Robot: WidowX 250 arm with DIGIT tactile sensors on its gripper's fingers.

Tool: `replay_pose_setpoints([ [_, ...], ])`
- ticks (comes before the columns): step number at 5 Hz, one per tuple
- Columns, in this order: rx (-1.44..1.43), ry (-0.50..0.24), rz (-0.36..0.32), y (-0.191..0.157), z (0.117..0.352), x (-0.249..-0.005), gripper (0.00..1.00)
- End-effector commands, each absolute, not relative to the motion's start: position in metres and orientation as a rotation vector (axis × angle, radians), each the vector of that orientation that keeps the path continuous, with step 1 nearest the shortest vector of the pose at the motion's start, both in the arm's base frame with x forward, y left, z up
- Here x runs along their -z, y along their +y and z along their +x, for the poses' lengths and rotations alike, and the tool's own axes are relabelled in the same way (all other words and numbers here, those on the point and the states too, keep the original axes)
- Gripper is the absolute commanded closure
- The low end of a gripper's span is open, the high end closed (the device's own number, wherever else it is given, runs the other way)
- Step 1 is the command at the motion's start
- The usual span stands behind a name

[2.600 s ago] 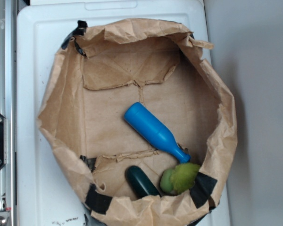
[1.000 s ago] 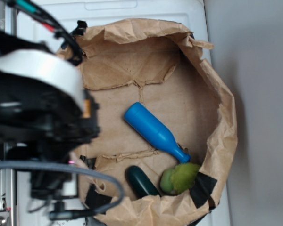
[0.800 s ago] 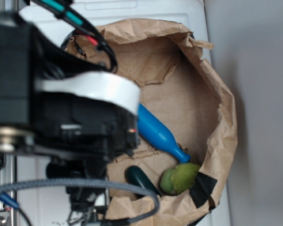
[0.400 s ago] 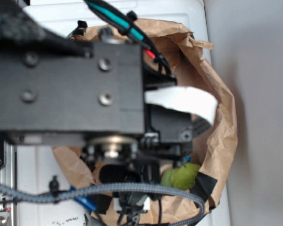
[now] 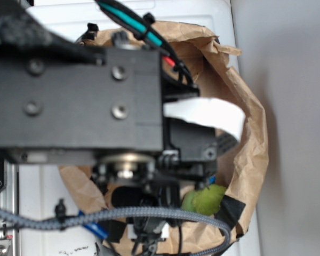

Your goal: Grab the green animal.

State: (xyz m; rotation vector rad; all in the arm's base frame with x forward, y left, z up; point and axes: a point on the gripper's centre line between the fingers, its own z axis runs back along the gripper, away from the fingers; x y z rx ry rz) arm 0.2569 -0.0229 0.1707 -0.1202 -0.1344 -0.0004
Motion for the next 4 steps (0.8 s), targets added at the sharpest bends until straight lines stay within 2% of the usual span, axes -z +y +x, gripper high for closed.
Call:
replay_pose_setpoints([
  [1, 0.045, -0.243, -0.142, -0.012, 0.269, -0.172, 0.00],
  [2, 0.065, -0.254, -0.148, 0.003, 0.280, -0.158, 0.00],
  [3, 0.104, -0.272, -0.149, 0.014, 0.275, -0.150, 0.00],
  [4, 0.129, -0.286, -0.102, 0.011, 0.276, -0.126, 0.00],
])
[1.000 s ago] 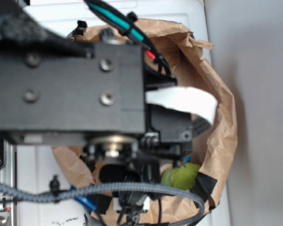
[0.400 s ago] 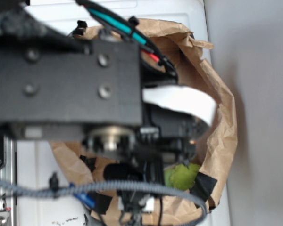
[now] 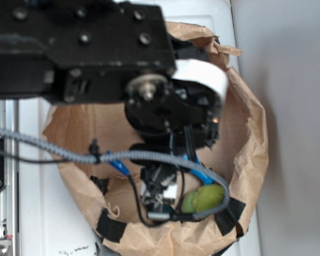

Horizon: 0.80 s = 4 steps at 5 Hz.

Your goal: Grab the green animal.

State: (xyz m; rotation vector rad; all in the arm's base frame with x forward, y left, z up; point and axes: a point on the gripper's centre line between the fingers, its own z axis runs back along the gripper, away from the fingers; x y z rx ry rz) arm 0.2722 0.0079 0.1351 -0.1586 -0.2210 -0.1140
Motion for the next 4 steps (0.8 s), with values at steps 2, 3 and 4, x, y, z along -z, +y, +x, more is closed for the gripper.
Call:
replay_pose_setpoints([
  [2, 0.165, -0.293, 0.000, -0.023, 0.291, -0.089, 0.00],
  [3, 0.173, -0.292, -0.017, -0.041, 0.308, -0.081, 0.00],
  [4, 0.175, -0.326, -0.086, -0.050, 0.324, -0.079, 0.00],
])
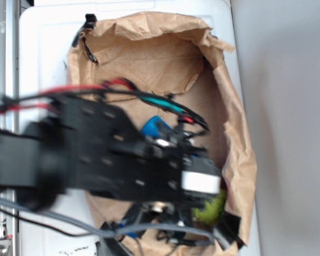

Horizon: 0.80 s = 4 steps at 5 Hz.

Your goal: Grab the green animal.

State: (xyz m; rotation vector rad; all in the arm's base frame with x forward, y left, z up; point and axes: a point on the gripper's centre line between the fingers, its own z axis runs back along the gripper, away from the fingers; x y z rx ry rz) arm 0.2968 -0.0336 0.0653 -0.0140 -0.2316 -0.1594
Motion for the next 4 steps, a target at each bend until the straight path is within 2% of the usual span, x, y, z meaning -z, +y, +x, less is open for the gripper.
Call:
replay_pose_setpoints([
  [1, 0.169, -0.321, -0.285, -0.044, 0.335, -0.089, 0.00],
  [2, 0.170, -0.319, -0.389, -0.037, 0.336, -0.086, 0.00],
  [3, 0.172, -0.374, -0.358, -0.039, 0.333, -0.066, 0.00],
  [4, 0.144, -0.378, -0.320, -0.041, 0.334, -0.047, 1.00],
])
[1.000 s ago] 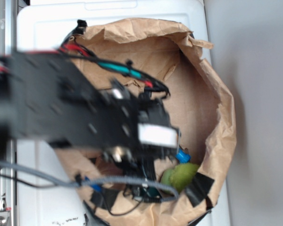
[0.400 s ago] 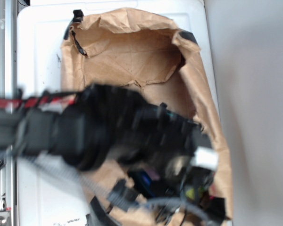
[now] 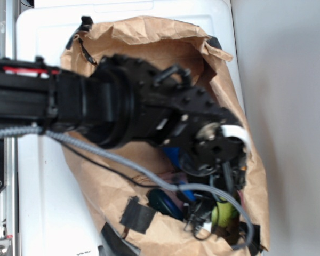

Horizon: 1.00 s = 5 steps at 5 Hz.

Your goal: Grab the green animal.

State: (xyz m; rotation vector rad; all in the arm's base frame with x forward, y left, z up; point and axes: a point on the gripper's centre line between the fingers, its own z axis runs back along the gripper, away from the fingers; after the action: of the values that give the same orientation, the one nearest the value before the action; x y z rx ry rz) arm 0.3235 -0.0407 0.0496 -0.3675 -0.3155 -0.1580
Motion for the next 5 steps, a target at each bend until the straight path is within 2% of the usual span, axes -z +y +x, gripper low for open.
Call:
replay_pose_setpoints([
  [1, 0.142, -0.402, -0.328, -0.041, 0.332, -0.047, 1.00],
  [2, 0.136, -0.396, -0.334, -0.038, 0.324, -0.063, 1.00],
  [3, 0.058, -0.345, -0.259, -0.027, 0.312, -0.102, 1.00],
  [4, -0.035, -0.283, -0.189, -0.001, 0.306, -0.139, 1.00],
  [5, -0.114, -0.226, -0.103, 0.029, 0.302, -0.162, 1.00],
])
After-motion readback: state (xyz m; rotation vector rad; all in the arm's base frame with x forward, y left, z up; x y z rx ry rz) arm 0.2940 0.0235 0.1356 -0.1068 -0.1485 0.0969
